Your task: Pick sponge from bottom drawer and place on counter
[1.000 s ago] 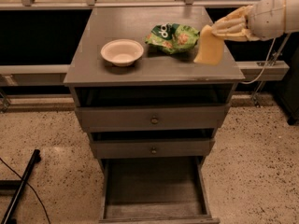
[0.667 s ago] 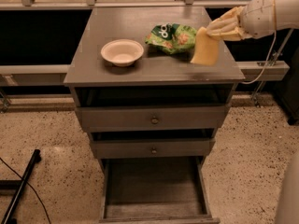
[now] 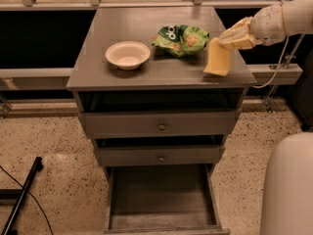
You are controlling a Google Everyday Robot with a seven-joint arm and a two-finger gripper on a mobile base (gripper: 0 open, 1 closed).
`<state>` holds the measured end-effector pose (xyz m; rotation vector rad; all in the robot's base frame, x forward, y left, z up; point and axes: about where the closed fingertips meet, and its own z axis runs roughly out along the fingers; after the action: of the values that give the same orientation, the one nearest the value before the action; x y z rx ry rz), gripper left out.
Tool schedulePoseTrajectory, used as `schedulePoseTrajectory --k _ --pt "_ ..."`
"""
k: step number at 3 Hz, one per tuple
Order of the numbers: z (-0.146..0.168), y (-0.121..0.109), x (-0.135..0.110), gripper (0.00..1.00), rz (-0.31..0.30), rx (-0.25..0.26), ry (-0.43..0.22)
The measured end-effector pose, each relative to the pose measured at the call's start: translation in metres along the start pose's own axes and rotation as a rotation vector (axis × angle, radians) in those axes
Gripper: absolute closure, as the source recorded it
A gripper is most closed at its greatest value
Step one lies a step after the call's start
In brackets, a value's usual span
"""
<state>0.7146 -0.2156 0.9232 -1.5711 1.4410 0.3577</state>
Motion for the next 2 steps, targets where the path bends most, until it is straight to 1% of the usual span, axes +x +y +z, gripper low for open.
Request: schedulePoseTrajectory --k 1,2 --pt "0.0015 -0.0024 0.0096 0.82 0.037 0.002 -0.003" --pt "0.0015 -0.0028 0.0108 0.58 0.041 0.003 -0.003"
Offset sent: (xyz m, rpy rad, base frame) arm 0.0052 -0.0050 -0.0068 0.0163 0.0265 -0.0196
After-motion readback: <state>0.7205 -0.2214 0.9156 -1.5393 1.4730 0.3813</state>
